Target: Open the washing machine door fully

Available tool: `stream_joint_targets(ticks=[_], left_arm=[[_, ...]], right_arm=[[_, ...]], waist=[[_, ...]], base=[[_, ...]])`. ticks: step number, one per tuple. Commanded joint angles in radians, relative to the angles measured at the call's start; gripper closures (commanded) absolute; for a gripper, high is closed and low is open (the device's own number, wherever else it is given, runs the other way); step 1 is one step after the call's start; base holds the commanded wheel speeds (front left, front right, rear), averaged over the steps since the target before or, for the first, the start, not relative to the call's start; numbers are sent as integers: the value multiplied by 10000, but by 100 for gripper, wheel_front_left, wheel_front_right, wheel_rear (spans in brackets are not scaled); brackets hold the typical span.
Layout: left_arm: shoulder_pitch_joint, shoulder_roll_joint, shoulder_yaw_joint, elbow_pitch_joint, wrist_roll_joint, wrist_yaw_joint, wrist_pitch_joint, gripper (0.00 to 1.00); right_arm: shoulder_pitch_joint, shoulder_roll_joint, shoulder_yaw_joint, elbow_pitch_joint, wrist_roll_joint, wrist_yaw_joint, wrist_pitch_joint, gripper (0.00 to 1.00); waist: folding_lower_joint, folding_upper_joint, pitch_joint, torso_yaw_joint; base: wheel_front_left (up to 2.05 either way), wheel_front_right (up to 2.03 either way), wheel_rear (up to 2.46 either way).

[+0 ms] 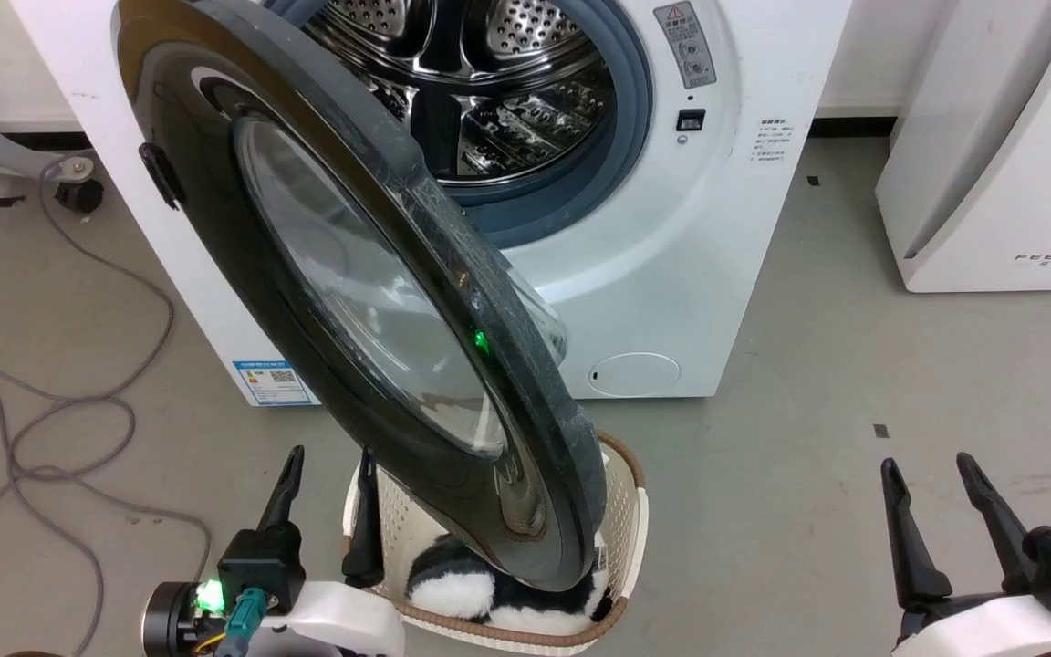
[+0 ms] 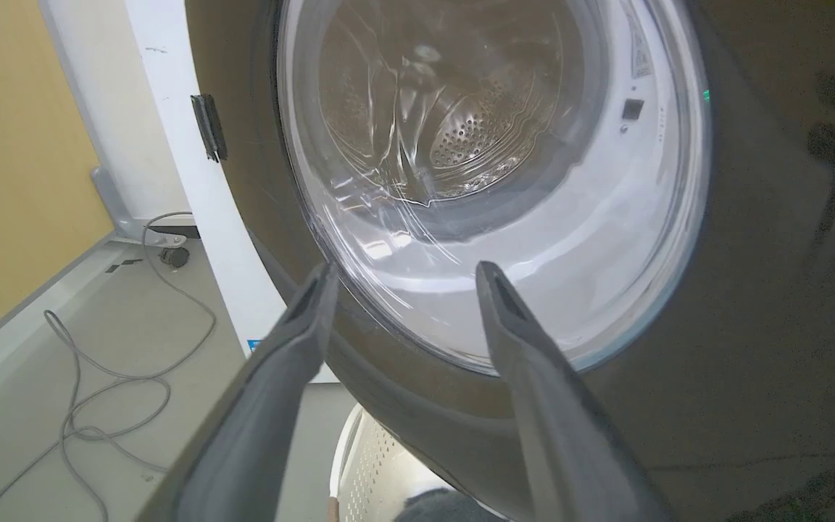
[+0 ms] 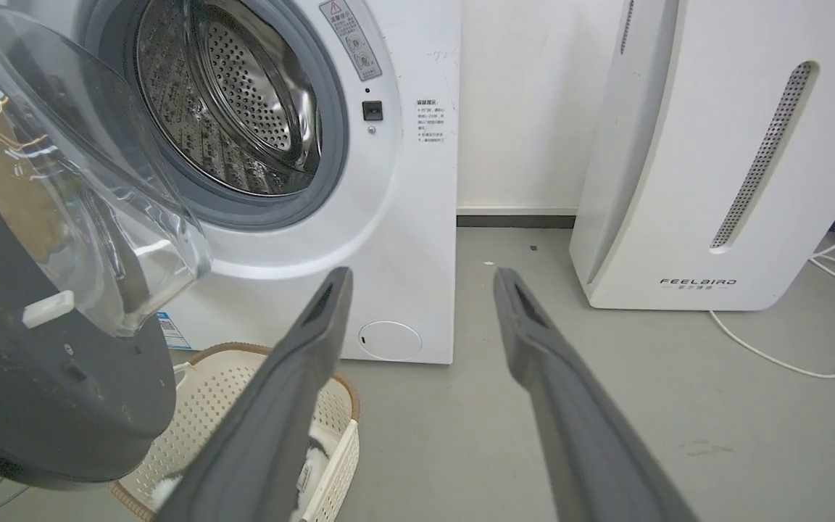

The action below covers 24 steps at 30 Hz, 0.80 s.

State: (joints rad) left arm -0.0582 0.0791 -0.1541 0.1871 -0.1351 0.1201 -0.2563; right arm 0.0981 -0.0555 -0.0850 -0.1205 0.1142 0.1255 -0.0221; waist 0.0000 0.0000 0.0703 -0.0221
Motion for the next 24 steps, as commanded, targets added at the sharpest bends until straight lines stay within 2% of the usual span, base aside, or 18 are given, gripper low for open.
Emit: stream_joint_targets(ticks=[1, 8, 14, 18, 24], left_arm=[[84, 37, 5, -3, -8, -48, -55, 100], [68, 9, 27, -85, -96, -67, -55, 100], [-65, -83, 167, -543, -445, 167, 31, 100], [-295, -115, 154, -1666, -505, 338, 156, 100], [-1094, 116, -70, -3928, -118, 295, 427, 100]], right_arm=[[27, 51, 33, 28, 48, 52, -17, 0], [1, 52, 87, 34, 80, 52, -68, 0], [-22, 52, 60, 33, 132, 52, -68, 0], [-2, 52, 61, 36, 167, 52, -69, 0], [2, 52, -11, 47, 245, 52, -82, 0]], waist=[[0, 0, 13, 5], [0, 0, 32, 22], [0, 0, 45, 49], [0, 0, 35, 92], [0, 0, 63, 196]], base=[[0, 0, 0], [0, 0, 0], [0, 0, 0], [0, 0, 0], [0, 0, 0]])
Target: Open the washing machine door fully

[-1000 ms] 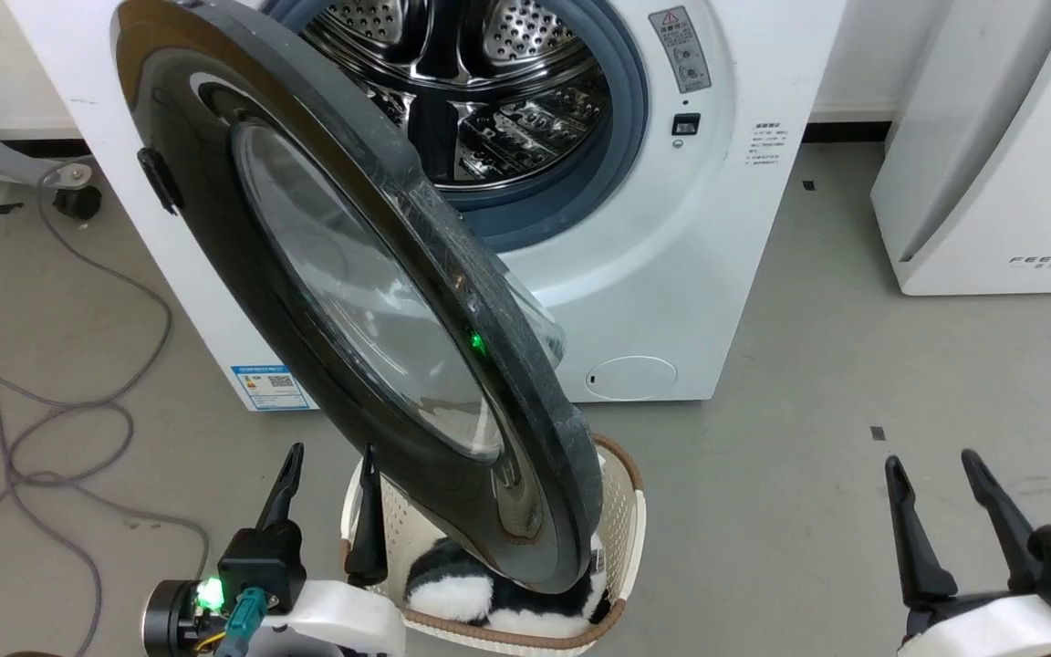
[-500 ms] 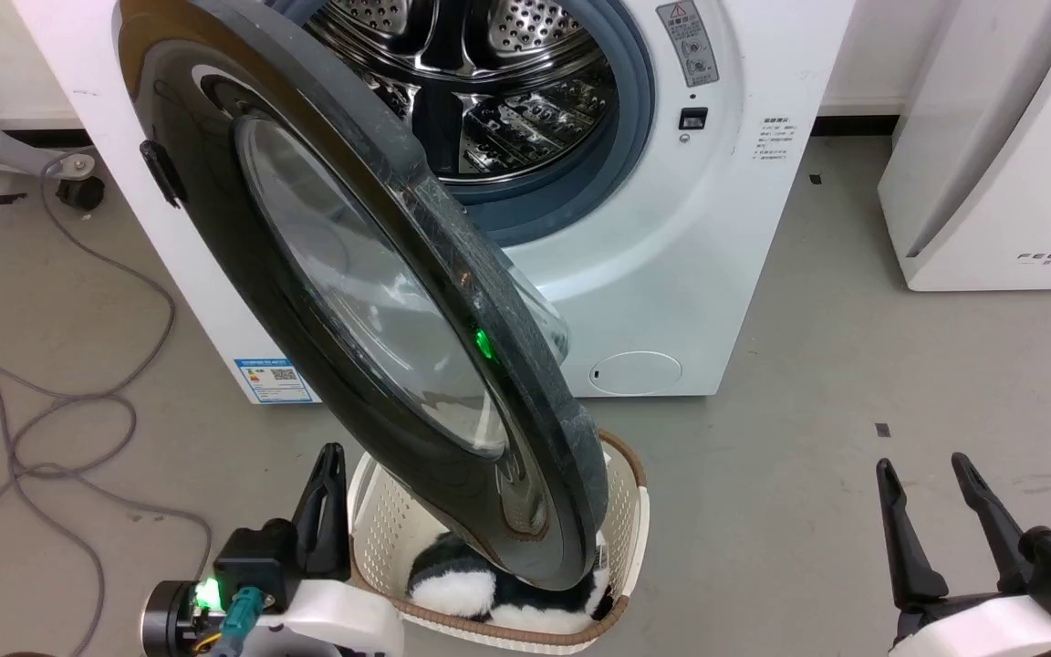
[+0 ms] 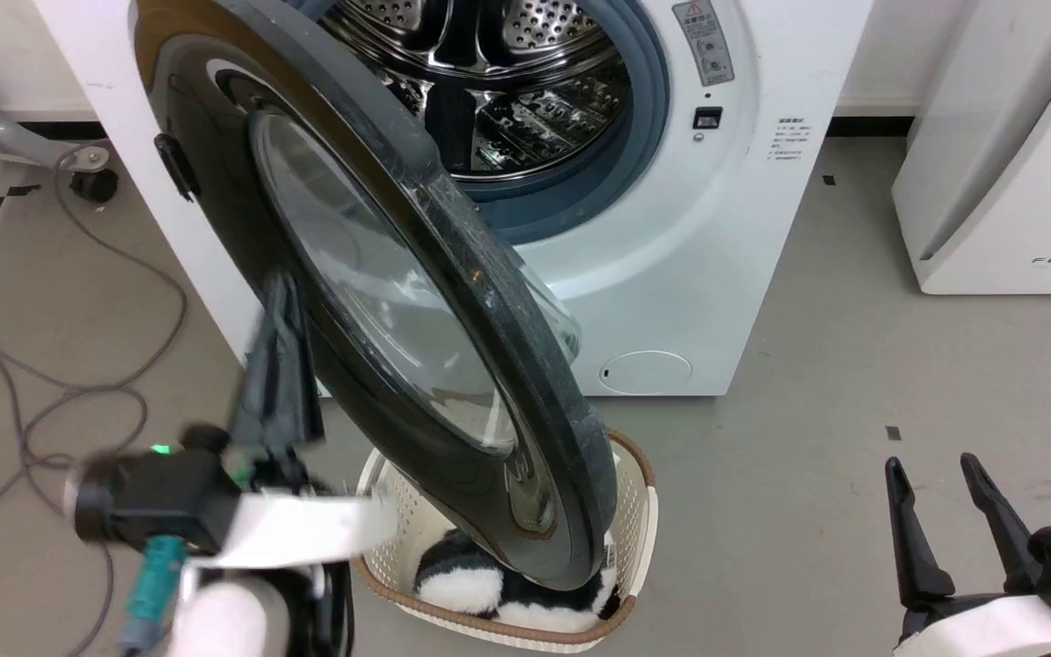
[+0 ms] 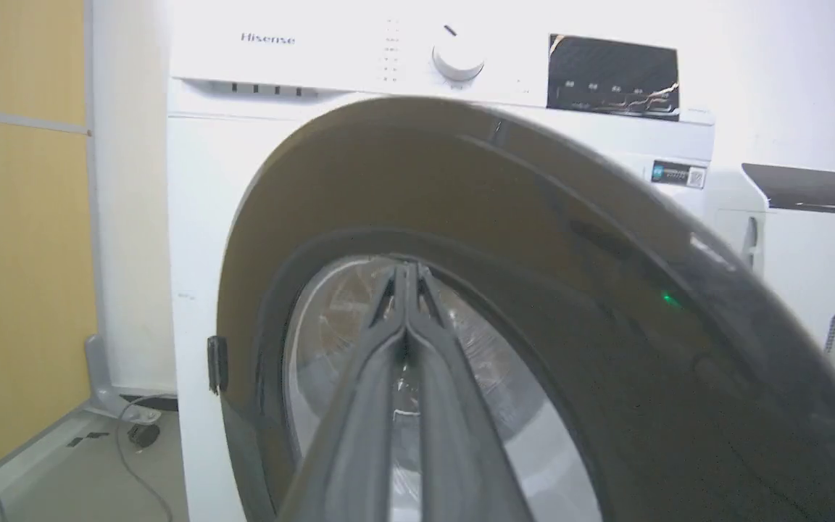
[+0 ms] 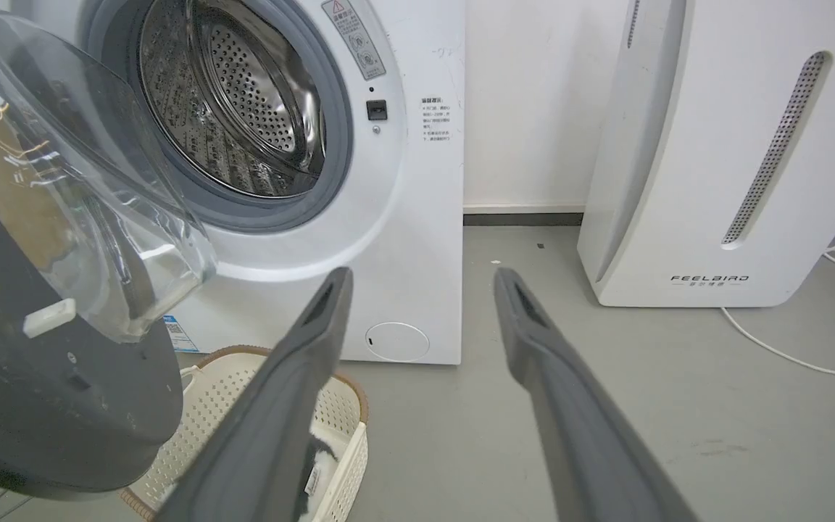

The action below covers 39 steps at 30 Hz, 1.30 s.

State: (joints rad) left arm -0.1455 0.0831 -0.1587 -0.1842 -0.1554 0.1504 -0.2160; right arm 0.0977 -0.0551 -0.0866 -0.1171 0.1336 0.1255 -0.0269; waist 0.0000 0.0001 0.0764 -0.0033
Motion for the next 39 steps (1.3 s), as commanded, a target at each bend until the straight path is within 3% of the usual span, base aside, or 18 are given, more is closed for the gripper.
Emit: stream_joint_targets(ticks=[1, 8, 17, 30, 35, 39], left_arm=[[-412, 116, -44, -574, 149, -19, 73, 100], [-1580, 130, -450, -2537, 388, -178, 518, 100], [-2451, -130, -2823, -3737, 133, -988, 1602, 100], [-589, 114, -6623, -2055, -852, -2180, 4562, 100], [110, 186, -6893, -967, -1317, -1954, 5141, 100], [-90, 51, -6713, -92, -1235, -1693, 4886, 100]], right_arm=[[0, 48, 12, 24, 58, 52, -33, 0], [-72, 49, 82, 65, 15, 52, -21, 0], [-99, 49, 55, 158, 19, 52, -1, 0], [-44, 49, -109, 272, -66, 52, -37, 0], [-53, 49, -57, 311, -66, 52, -26, 0], [-62, 49, -48, 321, -67, 52, -36, 0]], waist=[[0, -1, -4, 14], [0, -1, 21, -27], [0, -1, 17, -79], [0, -1, 38, -76], [0, -1, 16, -69], [0, -1, 6, -47]], base=[[0, 0, 0], [0, 0, 0], [0, 0, 0], [0, 0, 0], [0, 0, 0], [0, 0, 0]])
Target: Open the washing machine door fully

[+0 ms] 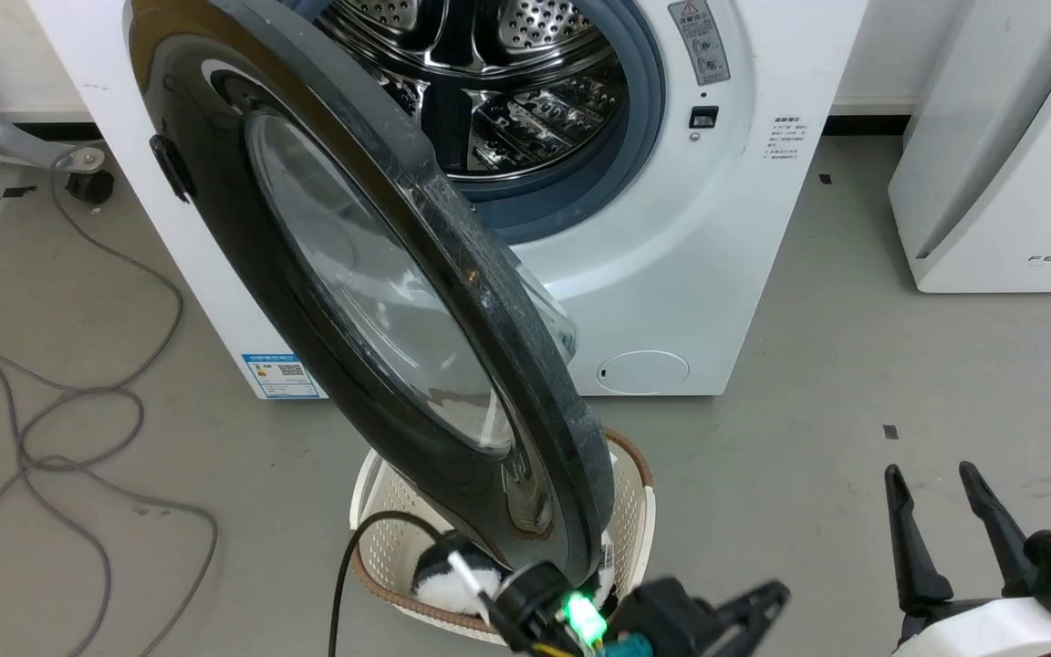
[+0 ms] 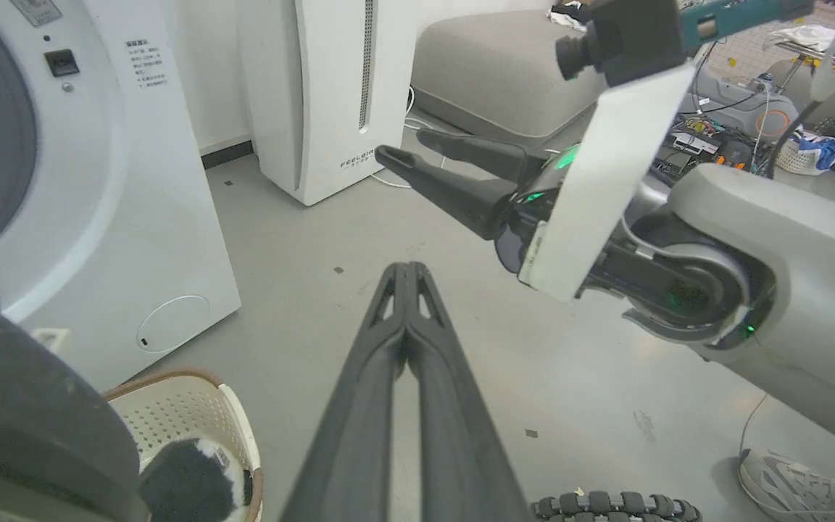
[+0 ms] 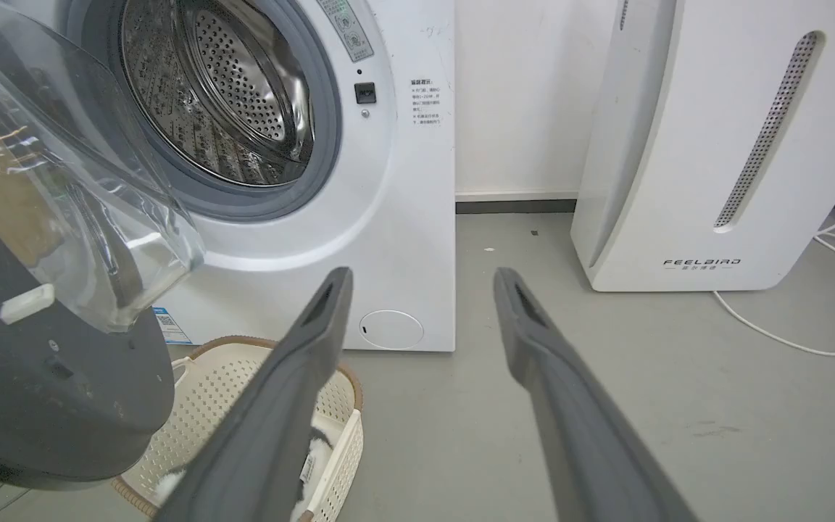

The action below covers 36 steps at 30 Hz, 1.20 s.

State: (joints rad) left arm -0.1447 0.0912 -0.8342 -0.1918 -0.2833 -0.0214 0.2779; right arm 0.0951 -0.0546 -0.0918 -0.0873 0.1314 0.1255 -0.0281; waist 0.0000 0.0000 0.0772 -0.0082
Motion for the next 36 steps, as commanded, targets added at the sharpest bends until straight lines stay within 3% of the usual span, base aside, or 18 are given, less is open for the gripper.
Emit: stream_joint_targets(ticks=[1, 10, 19, 27, 36], left_arm=[[-217, -86, 92, 222, 50, 85, -144, 100], [-1725, -397, 508, 2226, -424, 1104, -1077, 100], [-2910, -407, 151, 3565, -1566, 2258, -2163, 100], [-2960, -408, -40, 4273, -2037, 2775, -2753, 100], [-2134, -115, 84, 3726, -2266, 3061, -3141, 100]], right_arm=[[-38, 43, 6, 29, -46, 52, -20, 0], [-33, 43, 81, 127, 43, 52, -42, 0], [-12, 43, 168, 148, 133, 52, 12, 0], [12, 43, 163, 125, 190, 52, 32, 0], [-40, 43, 194, 101, 350, 52, 20, 0]], waist=[[0, 0, 1, 5], [0, 0, -22, -67], [0, 0, -49, -160], [0, 0, -15, -138], [0, 0, 77, -47]], base=[[0, 0, 0], [0, 0, 0], [0, 0, 0], [0, 0, 0], [0, 0, 0]])
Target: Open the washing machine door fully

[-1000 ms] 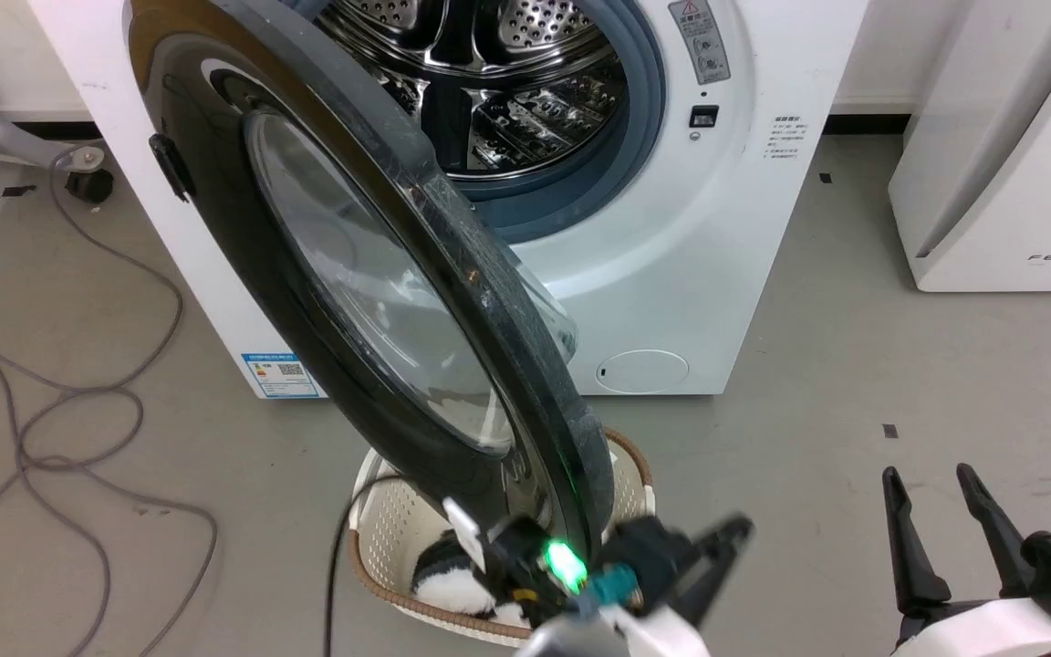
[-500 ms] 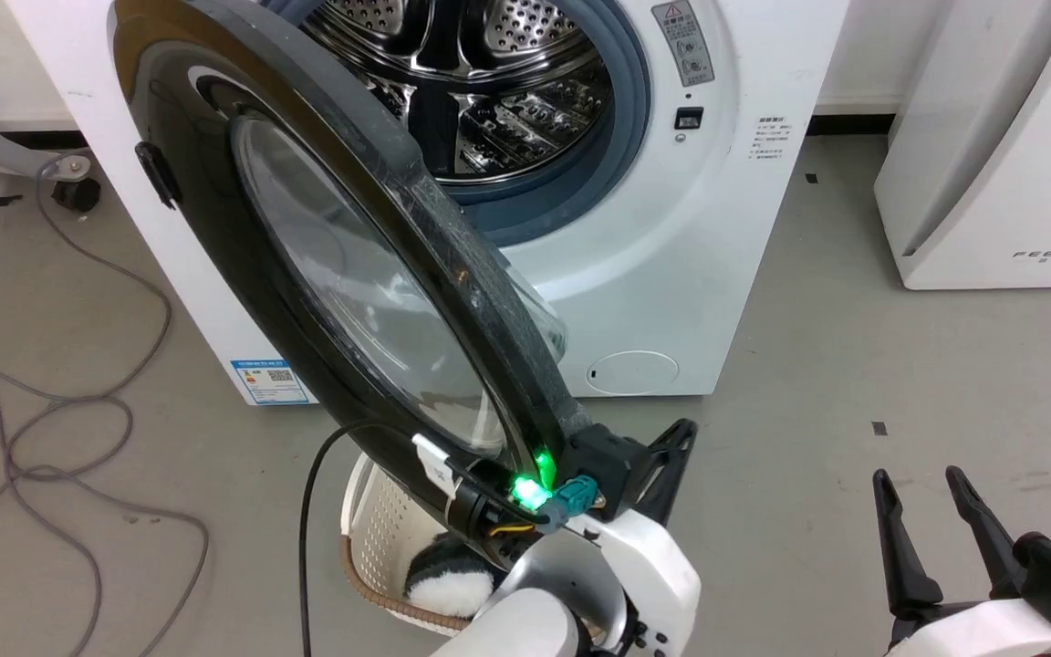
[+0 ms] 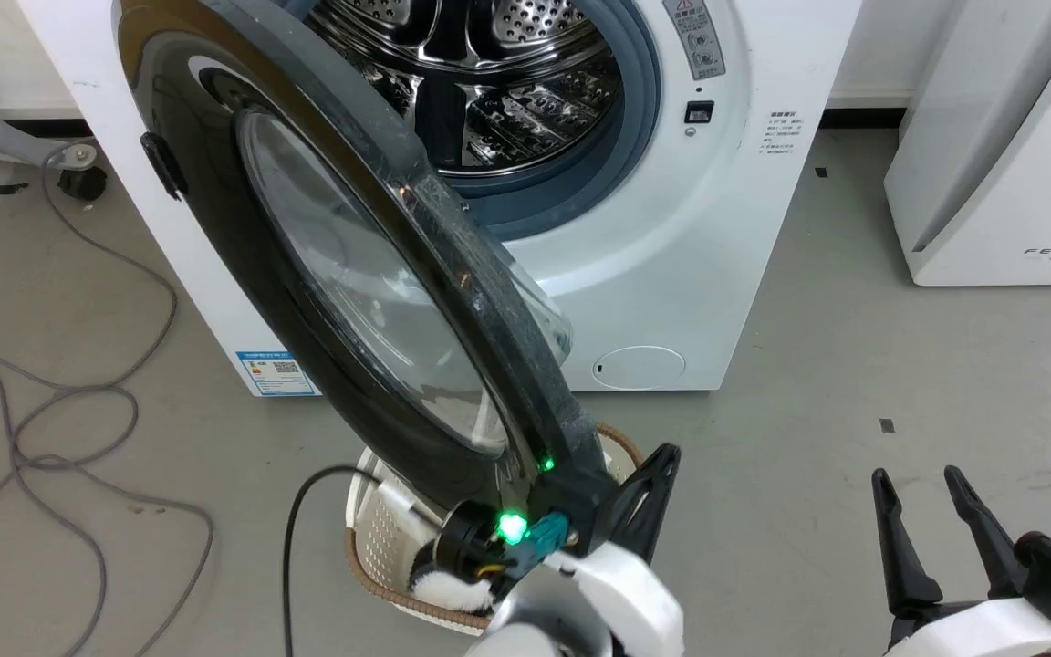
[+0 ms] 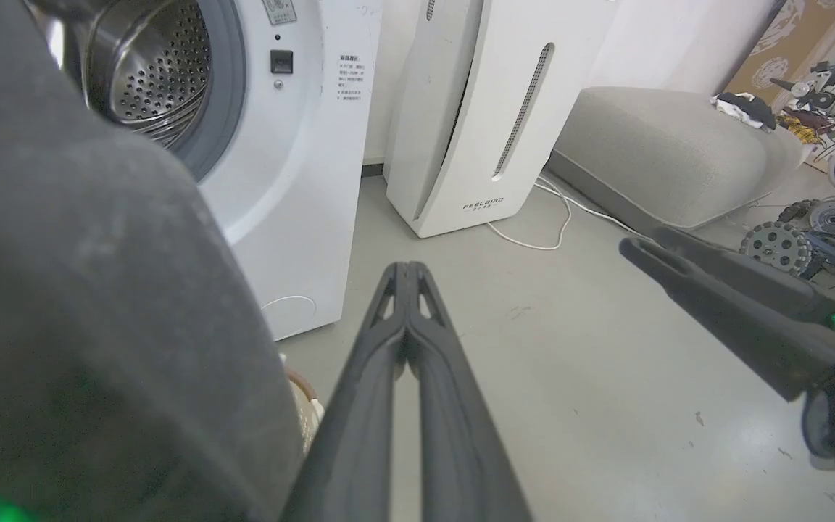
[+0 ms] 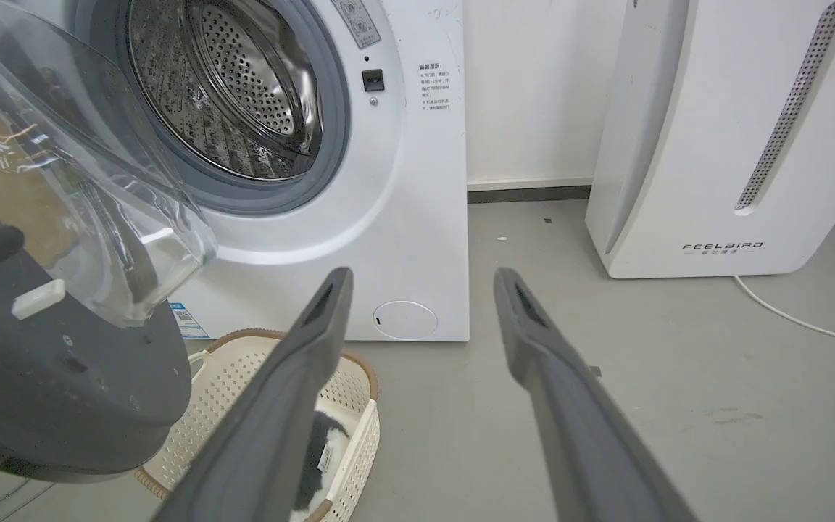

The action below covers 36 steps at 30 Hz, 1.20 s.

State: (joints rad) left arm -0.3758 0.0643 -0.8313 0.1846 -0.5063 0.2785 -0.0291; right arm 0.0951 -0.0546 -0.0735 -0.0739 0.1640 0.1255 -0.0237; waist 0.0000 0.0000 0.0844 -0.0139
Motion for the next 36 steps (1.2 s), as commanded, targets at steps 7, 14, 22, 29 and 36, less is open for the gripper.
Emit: stream_joint_targets(ticks=[7, 14, 22, 29, 36], left_arm=[[840, 831, 191, -976, 183, 683, -91, 100], [1743, 1425, 275, -2251, 385, 1525, 119, 100], [2476, 1925, 679, -3673, 754, 2451, -293, 100], [3074, 2545, 1370, -4759, 896, 3336, -234, 100], [3635, 3082, 2118, -5603, 1016, 4104, -310, 100]], right_arm=[[-1, 43, 9, -77, -7, 52, 26, 0], [113, 43, 10, -111, -157, 52, 73, 0], [235, 43, -50, -353, -760, 52, 157, 0], [282, 43, -105, -464, -676, 52, 243, 0], [305, 43, -296, -542, -677, 52, 286, 0]], waist=[[0, 0, -49, 127], [0, 0, -179, 271], [0, 0, -186, 600], [0, 0, -81, 929], [0, 0, 81, 1441]], base=[[0, 0, 0], [0, 0, 0], [0, 0, 0], [0, 0, 0], [0, 0, 0]])
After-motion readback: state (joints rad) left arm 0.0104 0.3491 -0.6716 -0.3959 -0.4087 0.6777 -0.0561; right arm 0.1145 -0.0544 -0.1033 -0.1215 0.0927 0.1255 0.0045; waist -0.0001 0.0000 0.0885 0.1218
